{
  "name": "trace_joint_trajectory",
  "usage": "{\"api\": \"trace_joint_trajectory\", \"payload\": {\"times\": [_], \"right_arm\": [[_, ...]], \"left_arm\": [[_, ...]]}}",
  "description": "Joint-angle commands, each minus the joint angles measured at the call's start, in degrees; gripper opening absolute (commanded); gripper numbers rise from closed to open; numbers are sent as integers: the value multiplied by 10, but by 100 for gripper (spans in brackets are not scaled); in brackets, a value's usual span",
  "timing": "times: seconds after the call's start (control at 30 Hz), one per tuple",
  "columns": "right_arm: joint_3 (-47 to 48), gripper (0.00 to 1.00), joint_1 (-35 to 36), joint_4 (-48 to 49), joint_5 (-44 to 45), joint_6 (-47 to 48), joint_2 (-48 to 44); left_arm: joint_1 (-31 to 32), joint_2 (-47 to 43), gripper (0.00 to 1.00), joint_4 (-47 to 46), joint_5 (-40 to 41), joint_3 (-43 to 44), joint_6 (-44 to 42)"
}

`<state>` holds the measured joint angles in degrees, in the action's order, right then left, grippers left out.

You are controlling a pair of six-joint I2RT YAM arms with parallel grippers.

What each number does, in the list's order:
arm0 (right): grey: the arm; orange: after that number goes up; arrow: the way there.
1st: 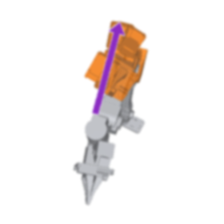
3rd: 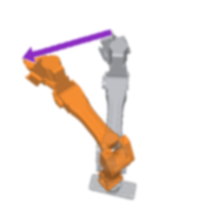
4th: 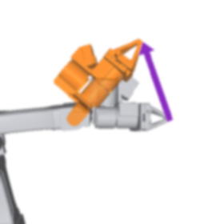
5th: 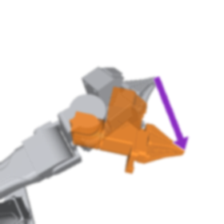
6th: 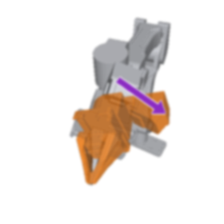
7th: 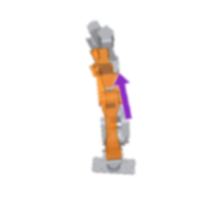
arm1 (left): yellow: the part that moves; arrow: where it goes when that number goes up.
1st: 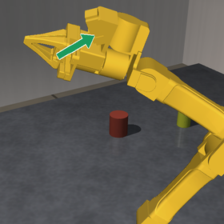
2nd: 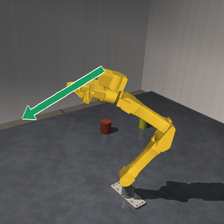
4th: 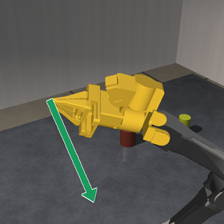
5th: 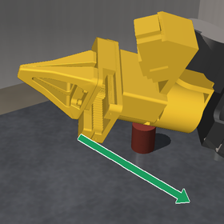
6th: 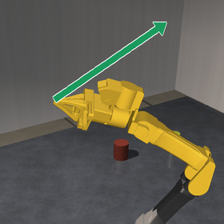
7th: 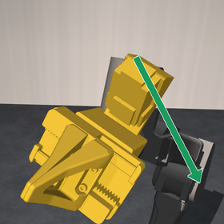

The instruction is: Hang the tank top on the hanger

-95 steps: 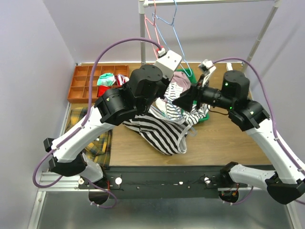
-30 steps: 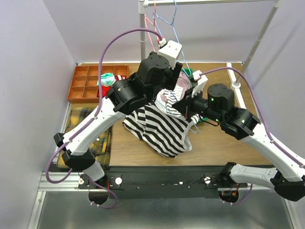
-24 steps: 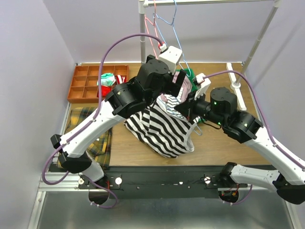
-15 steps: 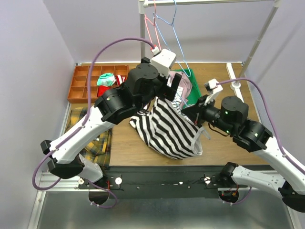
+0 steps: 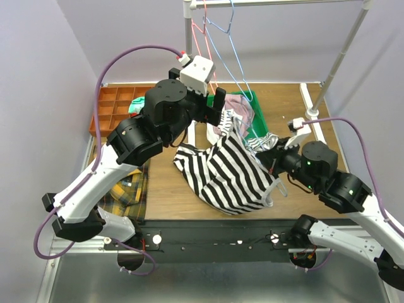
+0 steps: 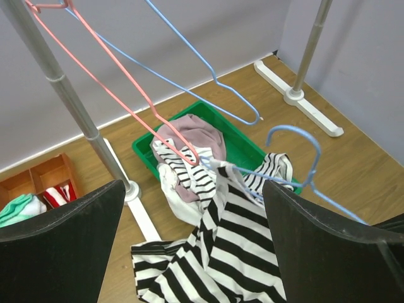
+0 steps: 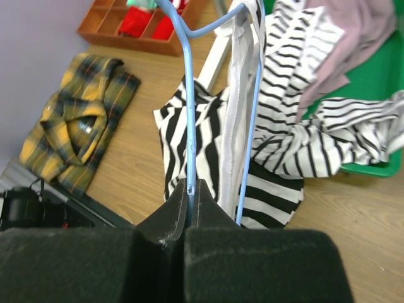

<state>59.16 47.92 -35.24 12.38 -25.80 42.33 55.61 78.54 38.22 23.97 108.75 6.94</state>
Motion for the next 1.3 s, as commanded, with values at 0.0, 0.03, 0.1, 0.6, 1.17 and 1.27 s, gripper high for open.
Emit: {"api": "trace_joint_trajectory", "payload": {"times": [0.0,0.03,0.1,0.6,1.17,1.27], "right_arm": [[1,1,1,-29,104,-35,-72],[3,1,0,-31,116,-37,-79],[5,1,1,-35,155,-43,-88],[137,1,1,98,336,44,4],[434,1,1,83,378,183,121],[484,1,0,75,371,196,141]], "left_arm": [[2,-15,99,-12,-15,3,-7],[2,-15,99,-13,-15,3,-6],[2,-17,99,-10,-15,2,-7],[2,-45,99,7,-13,-4,-12],[2,-42,99,15,-27,26,-15],[2,-35,99,16,-32,31,-11]]}}
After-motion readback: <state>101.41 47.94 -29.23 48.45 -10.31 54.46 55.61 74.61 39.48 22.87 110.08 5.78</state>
